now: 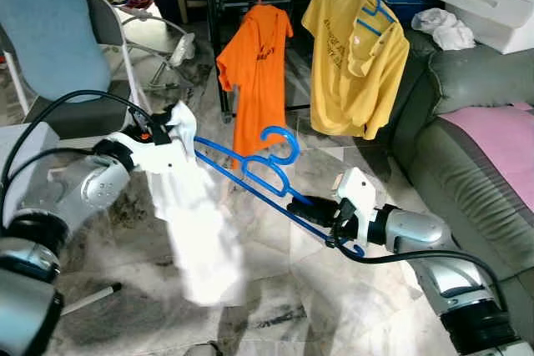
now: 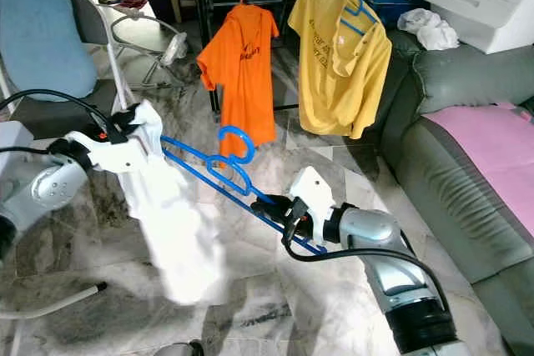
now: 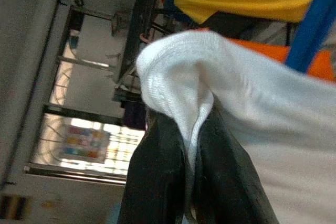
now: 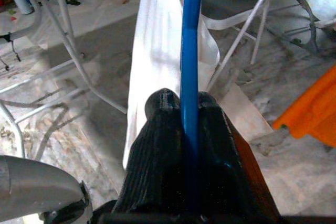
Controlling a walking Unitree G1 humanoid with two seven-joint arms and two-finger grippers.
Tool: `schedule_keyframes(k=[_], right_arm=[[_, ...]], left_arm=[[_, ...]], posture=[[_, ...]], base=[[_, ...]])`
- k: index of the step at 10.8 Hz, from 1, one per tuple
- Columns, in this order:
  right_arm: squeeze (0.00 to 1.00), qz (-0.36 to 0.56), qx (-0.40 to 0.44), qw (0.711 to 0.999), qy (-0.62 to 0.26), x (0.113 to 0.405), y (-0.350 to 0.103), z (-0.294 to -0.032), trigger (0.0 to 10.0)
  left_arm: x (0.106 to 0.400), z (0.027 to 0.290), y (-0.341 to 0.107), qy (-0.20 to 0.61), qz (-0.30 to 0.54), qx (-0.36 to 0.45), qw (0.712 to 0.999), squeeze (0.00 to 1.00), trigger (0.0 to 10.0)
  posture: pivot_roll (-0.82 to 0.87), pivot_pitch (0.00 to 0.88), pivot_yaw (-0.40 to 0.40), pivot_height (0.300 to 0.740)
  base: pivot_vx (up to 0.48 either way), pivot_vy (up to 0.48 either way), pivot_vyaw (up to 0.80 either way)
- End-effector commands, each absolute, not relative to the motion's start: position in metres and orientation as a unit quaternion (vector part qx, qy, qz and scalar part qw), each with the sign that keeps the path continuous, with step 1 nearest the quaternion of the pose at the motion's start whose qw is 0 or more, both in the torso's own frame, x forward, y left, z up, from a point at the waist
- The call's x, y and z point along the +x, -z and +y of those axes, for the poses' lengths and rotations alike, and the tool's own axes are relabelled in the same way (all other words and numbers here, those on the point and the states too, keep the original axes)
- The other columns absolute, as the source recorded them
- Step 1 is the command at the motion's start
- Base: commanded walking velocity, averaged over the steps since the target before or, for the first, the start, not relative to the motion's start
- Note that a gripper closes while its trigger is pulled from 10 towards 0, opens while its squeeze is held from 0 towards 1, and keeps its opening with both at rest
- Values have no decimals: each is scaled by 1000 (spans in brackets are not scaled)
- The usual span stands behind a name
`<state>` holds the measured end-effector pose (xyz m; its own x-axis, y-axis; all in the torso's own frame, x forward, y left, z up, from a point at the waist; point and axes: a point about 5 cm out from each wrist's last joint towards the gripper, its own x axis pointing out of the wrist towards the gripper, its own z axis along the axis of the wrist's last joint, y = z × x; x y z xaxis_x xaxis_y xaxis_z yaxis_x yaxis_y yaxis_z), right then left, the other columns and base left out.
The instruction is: Hang hanger
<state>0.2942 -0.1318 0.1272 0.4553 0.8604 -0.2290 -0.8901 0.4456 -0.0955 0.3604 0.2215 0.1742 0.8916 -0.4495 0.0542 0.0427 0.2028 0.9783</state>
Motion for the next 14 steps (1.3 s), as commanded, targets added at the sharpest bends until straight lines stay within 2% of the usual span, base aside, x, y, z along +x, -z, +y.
schedule_keyframes(k=[1,2,3,4,6,8,9,11,13,14], right_arm=[[0,57,-104,833,-541,290,-136,-128,10000],[0,58,-107,832,-542,289,-138,-130,10000],[0,57,-108,832,-541,289,-140,-131,10000],[0,54,-114,834,-538,290,-141,-129,10000],[0,53,-115,831,-542,290,-143,-126,10000],[0,59,-123,829,-542,289,-141,-128,10000],[0,63,-126,829,-541,288,-139,-129,10000],[0,54,-131,847,-512,293,-136,-129,10000],[0,46,-138,856,-496,297,-137,-131,10000],[0,41,-124,857,-498,298,-142,-134,10000]], left_arm=[[358,222,-172,162,-166,589,774,0,10000],[358,226,-167,134,-148,553,809,0,10000],[361,229,-167,95,-128,468,869,0,10000],[362,228,-167,71,-124,394,908,0,10000],[360,225,-169,55,-140,351,924,0,10000],[361,239,-183,18,-150,290,945,0,10000],[361,241,-190,15,-158,283,946,0,10000],[359,240,-206,29,-185,264,946,0,10000],[354,239,-207,51,-188,281,940,0,10000],[351,247,-202,41,-176,285,942,0,10000]], posture=[[-13,77,3,740],[-15,77,5,740],[-15,78,7,740],[-15,78,7,740],[-9,78,7,740],[-8,78,9,740],[-12,79,10,740],[-10,79,13,740],[-6,79,13,740],[-5,81,8,740]], base=[[0,0,0],[0,0,0],[0,0,0],[0,0,0],[0,0,0],[0,0,0],[0,0,0],[0,0,0],[0,0,0],[0,0,0]])
